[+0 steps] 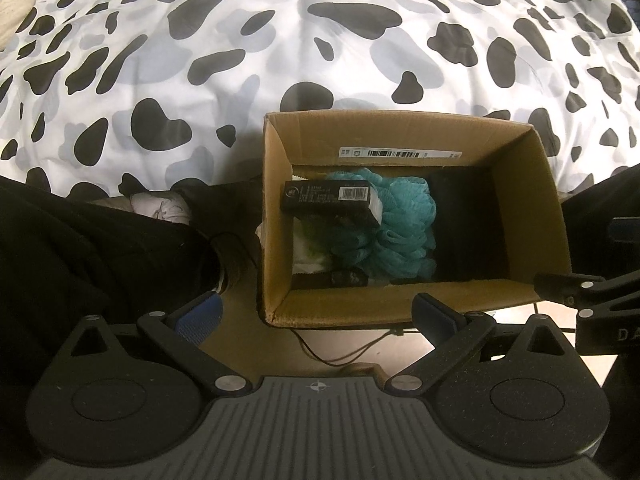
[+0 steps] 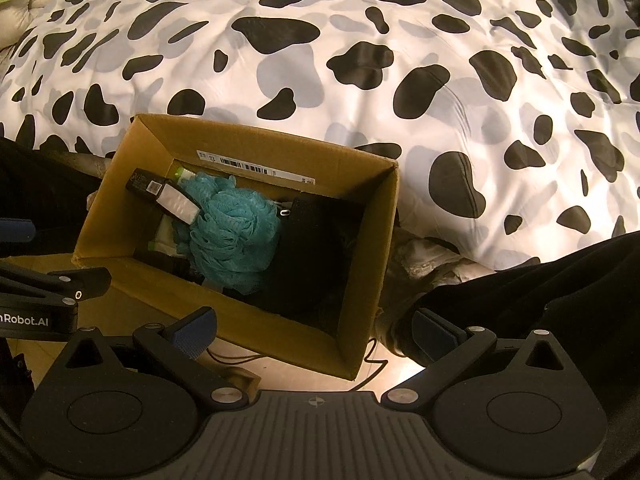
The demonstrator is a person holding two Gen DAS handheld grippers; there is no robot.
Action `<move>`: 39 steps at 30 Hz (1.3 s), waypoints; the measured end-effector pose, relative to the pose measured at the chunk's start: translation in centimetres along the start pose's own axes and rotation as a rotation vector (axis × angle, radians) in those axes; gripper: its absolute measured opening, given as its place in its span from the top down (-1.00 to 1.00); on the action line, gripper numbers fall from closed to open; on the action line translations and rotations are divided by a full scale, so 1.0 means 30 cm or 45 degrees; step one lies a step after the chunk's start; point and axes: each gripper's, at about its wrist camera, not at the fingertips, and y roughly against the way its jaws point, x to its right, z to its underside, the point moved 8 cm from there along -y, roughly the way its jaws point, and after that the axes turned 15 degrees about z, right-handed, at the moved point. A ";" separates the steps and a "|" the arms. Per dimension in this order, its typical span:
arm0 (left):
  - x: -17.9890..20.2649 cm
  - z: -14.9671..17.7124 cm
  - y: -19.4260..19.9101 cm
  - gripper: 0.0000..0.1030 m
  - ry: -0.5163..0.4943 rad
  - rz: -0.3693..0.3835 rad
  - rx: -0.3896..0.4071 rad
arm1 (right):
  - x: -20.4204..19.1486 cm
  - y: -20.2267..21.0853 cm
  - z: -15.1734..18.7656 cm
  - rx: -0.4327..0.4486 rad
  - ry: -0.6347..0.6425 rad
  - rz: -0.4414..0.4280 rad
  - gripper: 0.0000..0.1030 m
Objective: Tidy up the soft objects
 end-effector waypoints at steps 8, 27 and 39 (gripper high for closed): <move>-0.001 0.001 -0.001 -1.00 0.001 -0.001 -0.002 | 0.001 0.002 0.002 0.005 0.000 0.001 -1.00; -0.002 0.000 -0.002 -1.00 0.001 -0.001 -0.003 | -0.001 0.006 -0.001 0.011 0.003 0.005 -1.00; -0.002 -0.001 -0.003 -1.00 0.000 -0.002 -0.004 | -0.002 0.006 -0.001 0.012 0.003 0.006 -1.00</move>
